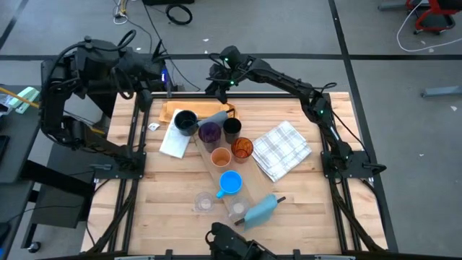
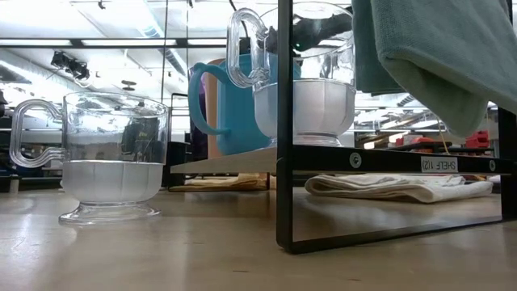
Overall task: Stack small to large cups/mugs on shelf
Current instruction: Put the dark blue mug on the shelf
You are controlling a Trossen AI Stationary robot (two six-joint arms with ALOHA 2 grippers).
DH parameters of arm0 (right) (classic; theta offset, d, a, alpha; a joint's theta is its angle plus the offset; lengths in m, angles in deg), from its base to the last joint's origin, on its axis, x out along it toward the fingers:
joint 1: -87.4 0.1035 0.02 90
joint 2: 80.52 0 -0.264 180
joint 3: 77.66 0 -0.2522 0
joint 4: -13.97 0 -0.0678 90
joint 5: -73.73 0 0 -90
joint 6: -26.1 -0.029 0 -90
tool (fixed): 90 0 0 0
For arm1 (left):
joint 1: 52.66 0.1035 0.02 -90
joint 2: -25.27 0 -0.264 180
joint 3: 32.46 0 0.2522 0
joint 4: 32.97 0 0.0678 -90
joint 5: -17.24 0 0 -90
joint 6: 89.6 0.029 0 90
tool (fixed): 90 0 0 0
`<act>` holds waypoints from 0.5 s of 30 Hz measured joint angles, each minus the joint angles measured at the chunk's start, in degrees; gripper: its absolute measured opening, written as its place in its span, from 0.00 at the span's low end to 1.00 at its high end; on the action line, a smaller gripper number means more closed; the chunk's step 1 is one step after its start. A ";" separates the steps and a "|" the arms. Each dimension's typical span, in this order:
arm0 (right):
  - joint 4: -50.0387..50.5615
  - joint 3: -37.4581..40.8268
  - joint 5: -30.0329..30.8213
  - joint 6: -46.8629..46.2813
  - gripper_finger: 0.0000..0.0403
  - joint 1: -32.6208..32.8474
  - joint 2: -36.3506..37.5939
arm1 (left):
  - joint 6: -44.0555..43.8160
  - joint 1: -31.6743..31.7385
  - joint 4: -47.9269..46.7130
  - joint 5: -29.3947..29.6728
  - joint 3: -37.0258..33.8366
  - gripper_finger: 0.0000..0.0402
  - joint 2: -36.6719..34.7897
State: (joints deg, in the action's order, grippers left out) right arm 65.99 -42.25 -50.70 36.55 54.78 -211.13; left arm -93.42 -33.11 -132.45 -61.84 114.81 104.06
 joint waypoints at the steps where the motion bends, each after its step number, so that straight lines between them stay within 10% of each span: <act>1: 0.15 0.00 0.39 -0.45 0.23 0.00 0.00 | -0.02 0.00 -0.04 0.00 -0.02 0.32 0.11; 15: -2.51 0.02 7.82 -36.22 0.22 2.79 -3.06 | -1.57 0.00 -0.56 -0.02 -0.02 0.32 0.36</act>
State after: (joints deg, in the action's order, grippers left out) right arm 63.49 -42.22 -42.88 0.33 57.57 -214.19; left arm -94.99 -33.11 -133.01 -61.86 114.79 104.42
